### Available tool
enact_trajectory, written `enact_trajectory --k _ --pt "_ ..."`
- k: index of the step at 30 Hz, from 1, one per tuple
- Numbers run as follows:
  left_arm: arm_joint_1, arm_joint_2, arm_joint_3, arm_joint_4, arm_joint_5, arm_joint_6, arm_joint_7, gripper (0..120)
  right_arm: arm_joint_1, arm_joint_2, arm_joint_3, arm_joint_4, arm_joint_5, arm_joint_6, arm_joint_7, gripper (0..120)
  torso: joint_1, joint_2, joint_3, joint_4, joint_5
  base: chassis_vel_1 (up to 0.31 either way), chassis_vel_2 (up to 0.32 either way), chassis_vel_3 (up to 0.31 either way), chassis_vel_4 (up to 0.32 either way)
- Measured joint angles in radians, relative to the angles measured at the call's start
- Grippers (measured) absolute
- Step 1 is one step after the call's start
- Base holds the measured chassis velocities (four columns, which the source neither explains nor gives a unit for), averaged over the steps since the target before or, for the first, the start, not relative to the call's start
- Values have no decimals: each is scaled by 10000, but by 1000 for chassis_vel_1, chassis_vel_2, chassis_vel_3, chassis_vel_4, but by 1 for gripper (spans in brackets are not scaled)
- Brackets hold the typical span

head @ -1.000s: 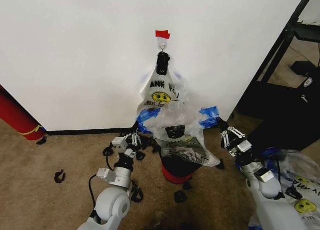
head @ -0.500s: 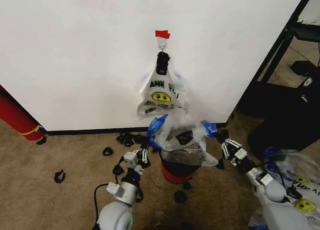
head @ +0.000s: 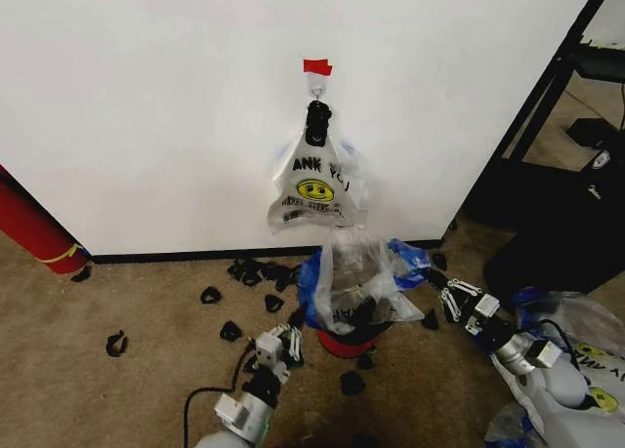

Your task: Pick up the garbage bag from the wall and place it over the trash bin.

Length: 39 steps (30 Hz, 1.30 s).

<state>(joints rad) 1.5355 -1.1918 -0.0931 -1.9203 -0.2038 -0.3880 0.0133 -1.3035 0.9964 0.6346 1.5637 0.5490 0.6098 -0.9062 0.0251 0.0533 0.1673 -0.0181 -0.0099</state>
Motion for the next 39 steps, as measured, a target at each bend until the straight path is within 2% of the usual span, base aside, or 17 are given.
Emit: enact_trajectory --k 8,12,15,21,27,29,32,37,39 --pt "220 283 -94 -50 422 -52 25 0 -348 -981 644 248 -59 -808 -1634 0 0 0 0 0 0 0 0 0 0" --pt "235 281 -177 -41 424 -100 5 0 -376 -1242 693 266 41 -912 -1735 0 0 0 0 1 0 0 0 0 0" --pt "243 256 -226 23 477 -150 1 0 -598 -1475 634 401 262 -1441 -1774 0 0 0 0 0 0 0 0 0 0" --pt "307 312 -248 102 687 -172 11 0 -375 -1781 805 167 -259 -1871 -2437 0 1 0 1 2 0 0 0 0 0" --pt "356 239 -292 217 961 -195 17 0 -51 -1871 837 -95 -606 -1757 -2634 0 1 0 1 1 0 0 0 0 0" --pt "385 75 -337 464 1255 -213 12 0 322 -1701 816 -463 -1373 -1246 -2739 0 1 0 1 1 0 0 0 0 0" --pt "339 -15 -340 632 1371 -225 2 0 461 -1572 761 -677 -1659 -955 -2714 0 1 0 1 6 0 0 0 0 0" --pt "-2 -179 -295 1124 1596 -197 -38 0 628 -1239 661 -1412 -2210 -441 -2505 0 1 0 1 -4 -1 0 0 0 0" --pt "-84 -199 -264 1262 1692 -178 -41 0 751 -1097 560 -1739 -2365 -221 -2113 0 1 0 1 0 -1 0 0 0 0"
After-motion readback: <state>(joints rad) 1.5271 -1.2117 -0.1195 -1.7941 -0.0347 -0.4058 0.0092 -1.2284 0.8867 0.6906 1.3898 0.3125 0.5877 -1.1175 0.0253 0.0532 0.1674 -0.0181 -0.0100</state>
